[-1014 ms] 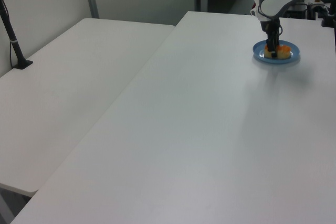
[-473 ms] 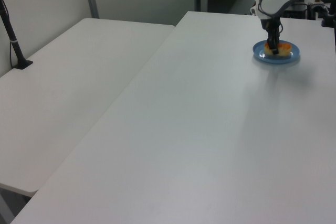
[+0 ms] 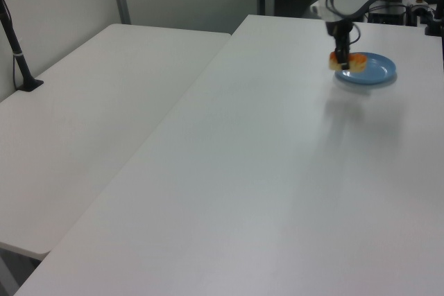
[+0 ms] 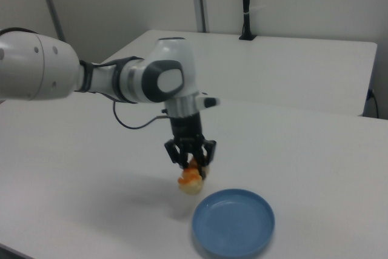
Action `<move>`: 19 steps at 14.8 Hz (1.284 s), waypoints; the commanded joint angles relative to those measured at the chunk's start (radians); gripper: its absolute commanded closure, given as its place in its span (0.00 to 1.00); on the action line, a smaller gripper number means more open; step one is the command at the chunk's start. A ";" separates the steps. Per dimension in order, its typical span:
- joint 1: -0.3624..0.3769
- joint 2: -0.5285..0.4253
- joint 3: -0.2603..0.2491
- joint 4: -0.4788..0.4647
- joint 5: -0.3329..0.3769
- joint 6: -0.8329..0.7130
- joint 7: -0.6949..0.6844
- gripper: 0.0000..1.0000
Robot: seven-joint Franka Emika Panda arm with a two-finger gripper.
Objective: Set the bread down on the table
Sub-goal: 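Carry the bread off the plate and lower it onto the table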
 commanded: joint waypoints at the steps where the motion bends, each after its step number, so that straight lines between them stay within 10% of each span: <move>1: 0.137 -0.011 -0.008 -0.019 0.016 -0.017 0.142 0.56; 6: 0.317 -0.003 0.015 -0.077 0.044 -0.016 0.309 0.52; 11: 0.363 0.013 0.022 -0.068 0.067 -0.009 0.351 0.00; 19: 0.385 -0.011 0.024 0.105 0.106 -0.054 0.363 0.00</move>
